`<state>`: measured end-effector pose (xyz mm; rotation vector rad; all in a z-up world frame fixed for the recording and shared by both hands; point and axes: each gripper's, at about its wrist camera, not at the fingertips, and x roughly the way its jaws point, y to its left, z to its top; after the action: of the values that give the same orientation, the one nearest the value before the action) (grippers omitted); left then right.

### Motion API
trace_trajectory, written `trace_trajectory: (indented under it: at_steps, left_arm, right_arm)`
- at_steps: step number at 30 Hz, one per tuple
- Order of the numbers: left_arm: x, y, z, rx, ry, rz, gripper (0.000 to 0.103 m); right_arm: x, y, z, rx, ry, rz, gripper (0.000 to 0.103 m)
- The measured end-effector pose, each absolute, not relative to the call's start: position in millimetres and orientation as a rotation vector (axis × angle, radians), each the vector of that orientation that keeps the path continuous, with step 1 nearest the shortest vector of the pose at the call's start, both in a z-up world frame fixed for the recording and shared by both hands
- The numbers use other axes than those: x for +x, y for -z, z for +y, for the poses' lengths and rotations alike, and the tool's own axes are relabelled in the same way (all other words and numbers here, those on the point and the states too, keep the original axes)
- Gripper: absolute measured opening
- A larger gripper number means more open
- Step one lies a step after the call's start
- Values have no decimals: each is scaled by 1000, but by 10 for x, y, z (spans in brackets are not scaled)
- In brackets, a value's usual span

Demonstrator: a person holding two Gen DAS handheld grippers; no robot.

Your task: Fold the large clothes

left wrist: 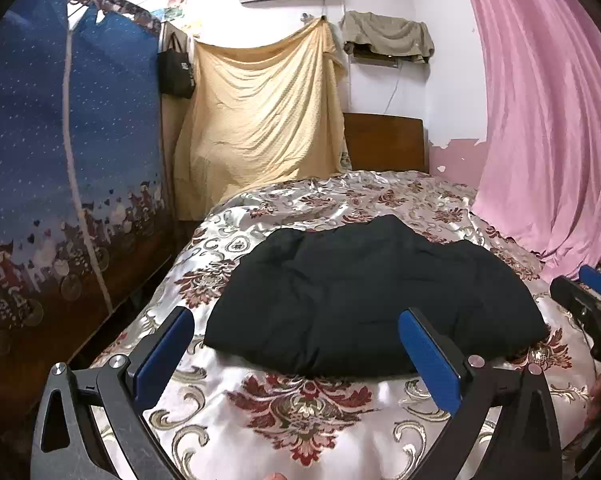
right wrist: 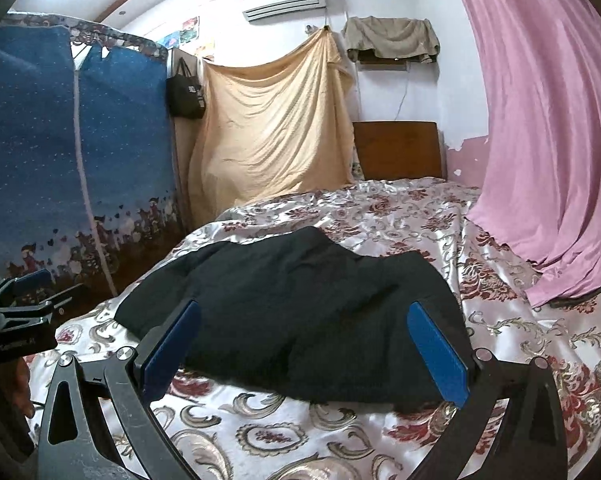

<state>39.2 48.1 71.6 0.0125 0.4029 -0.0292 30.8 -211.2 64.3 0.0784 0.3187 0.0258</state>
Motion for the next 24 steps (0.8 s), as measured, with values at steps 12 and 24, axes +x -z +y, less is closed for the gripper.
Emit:
trace_trajectory:
  at_steps: [12,24]
  left_arm:
    - [248,-525,513,13,10,400,103]
    - [184,-454,470,11,12,400,103]
  right_arm:
    - [189,-418,-2100,97,-28,325,101]
    - [90,-403,-2074,98,-35,300,101]
